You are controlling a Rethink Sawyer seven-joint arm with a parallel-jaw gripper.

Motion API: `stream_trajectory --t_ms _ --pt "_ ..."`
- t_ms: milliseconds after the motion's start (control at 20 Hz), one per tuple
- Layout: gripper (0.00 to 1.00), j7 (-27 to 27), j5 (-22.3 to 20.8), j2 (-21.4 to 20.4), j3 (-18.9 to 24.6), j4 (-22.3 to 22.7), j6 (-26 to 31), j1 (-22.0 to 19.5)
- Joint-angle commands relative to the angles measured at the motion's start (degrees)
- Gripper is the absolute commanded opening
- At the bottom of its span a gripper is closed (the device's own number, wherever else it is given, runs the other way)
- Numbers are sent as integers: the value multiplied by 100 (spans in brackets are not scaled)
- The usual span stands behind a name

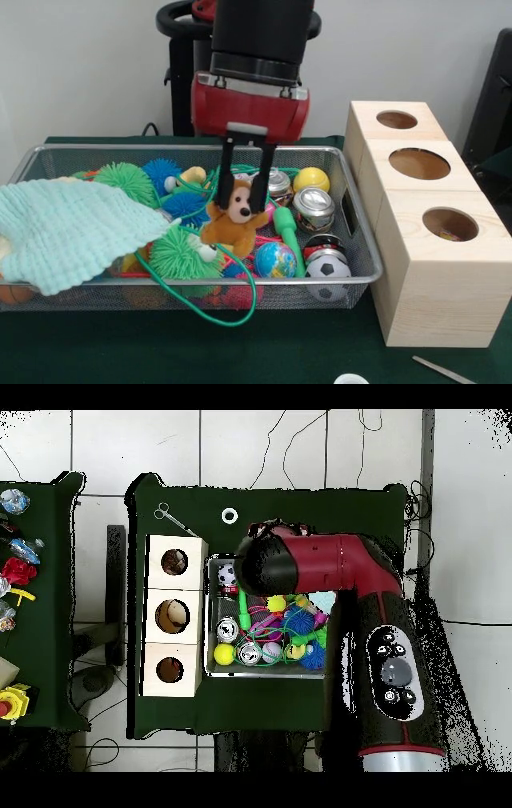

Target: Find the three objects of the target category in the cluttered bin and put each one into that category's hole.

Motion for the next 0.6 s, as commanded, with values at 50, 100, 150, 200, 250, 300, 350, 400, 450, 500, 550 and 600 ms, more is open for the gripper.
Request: stream_trajectory --t_ms 50,100,150,200,250,300,350,400,450,500,550,600 --pt "0 477 367 -122 267 1047 328 184" --pt "0 483 382 -158 252 1097 317 226" --pt "0 503 416 -182 219 1128 387 287" --pt "0 604 458 -197 160 1147 401 359" --pt "0 708 491 -205 85 1169 429 439" --pt "0 781 506 -202 15 1172 454 521" --pt "0 856 538 -211 -57 1189 502 603" --pt "0 935 579 -231 -131 1208 574 693" --pt "0 1028 627 -269 -202 1252 603 785" --pt "0 1097 658 -313 -273 1304 627 881" --pt "0 1122 687 -375 -332 1372 675 973" --pt "0 1147 716 -437 -390 1439 724 1064"
